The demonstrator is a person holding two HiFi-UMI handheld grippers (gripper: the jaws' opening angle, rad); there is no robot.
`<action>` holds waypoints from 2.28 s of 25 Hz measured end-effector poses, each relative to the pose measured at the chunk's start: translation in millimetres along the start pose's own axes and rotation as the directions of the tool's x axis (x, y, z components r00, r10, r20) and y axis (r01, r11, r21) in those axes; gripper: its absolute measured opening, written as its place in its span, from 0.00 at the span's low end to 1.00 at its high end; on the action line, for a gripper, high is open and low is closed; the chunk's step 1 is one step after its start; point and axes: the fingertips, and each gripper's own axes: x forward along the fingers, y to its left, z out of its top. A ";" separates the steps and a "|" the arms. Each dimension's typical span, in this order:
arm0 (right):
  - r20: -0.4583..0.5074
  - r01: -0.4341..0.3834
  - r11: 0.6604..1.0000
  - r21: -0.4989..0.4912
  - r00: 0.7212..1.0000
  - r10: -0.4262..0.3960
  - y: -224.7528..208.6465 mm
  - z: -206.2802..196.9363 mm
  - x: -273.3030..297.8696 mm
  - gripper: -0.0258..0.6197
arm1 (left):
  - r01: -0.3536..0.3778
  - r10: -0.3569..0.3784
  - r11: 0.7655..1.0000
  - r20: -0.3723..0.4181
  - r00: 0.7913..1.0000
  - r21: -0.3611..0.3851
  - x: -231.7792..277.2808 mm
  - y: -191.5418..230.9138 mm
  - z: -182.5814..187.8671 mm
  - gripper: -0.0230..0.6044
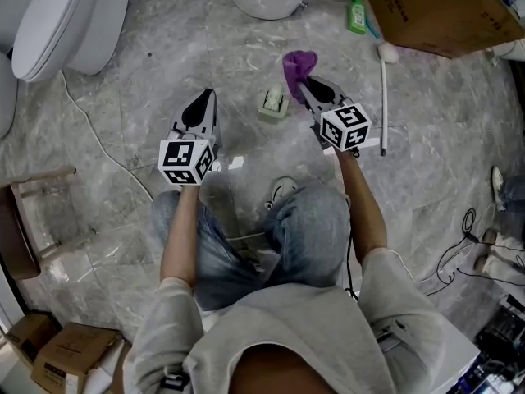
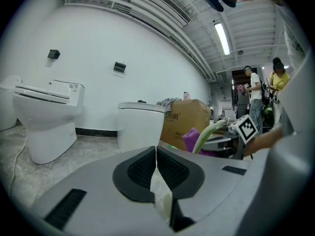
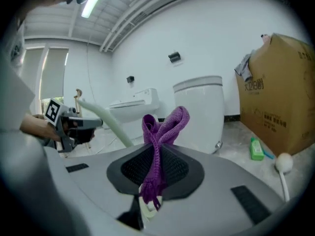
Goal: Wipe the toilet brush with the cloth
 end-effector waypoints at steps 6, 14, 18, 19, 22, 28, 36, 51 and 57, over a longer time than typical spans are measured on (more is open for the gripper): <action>0.128 -0.089 0.979 -0.182 0.985 0.114 40.7 93.5 -28.9 0.15 | 0.001 -0.001 1.000 0.003 1.000 -0.004 2.1 -1.9 -0.6 0.07; 0.058 -0.170 0.926 -0.337 0.978 0.201 76.3 99.3 -20.8 0.15 | -0.014 0.014 1.000 0.010 1.000 -0.008 1.6 -0.8 1.7 0.07; 0.012 -0.174 0.924 -0.339 0.982 0.190 72.5 80.6 -11.6 0.15 | -0.019 0.020 1.000 0.014 1.000 -0.011 1.3 1.4 3.2 0.07; 0.004 -0.175 0.928 -0.329 0.982 0.187 70.1 75.7 -9.1 0.15 | -0.019 0.019 1.000 0.014 1.000 -0.011 1.1 1.6 3.4 0.07; -0.010 -0.171 0.945 -0.280 0.985 0.175 60.4 59.3 -3.0 0.15 | -0.020 0.020 1.000 0.014 1.000 -0.009 0.6 1.9 2.9 0.07; -0.058 -0.151 0.970 -0.191 0.988 0.142 37.8 23.5 7.8 0.15 | -0.024 0.024 1.000 0.005 1.000 -0.010 0.5 3.8 -0.5 0.07; -0.131 -0.125 0.987 -0.106 0.985 0.110 17.5 -19.5 24.6 0.15 | -0.028 0.028 1.000 0.006 1.000 -0.012 0.5 5.8 0.2 0.07; -0.310 -0.048 0.998 0.030 0.949 0.054 -4.5 -118.5 35.2 0.15 | -0.029 0.029 1.000 -0.006 1.000 -0.011 1.4 9.3 -3.5 0.07; -0.357 -0.037 0.999 0.033 0.933 0.046 -2.4 -139.0 30.8 0.15 | -0.023 0.023 1.000 -0.009 1.000 -0.011 2.4 7.3 -5.3 0.07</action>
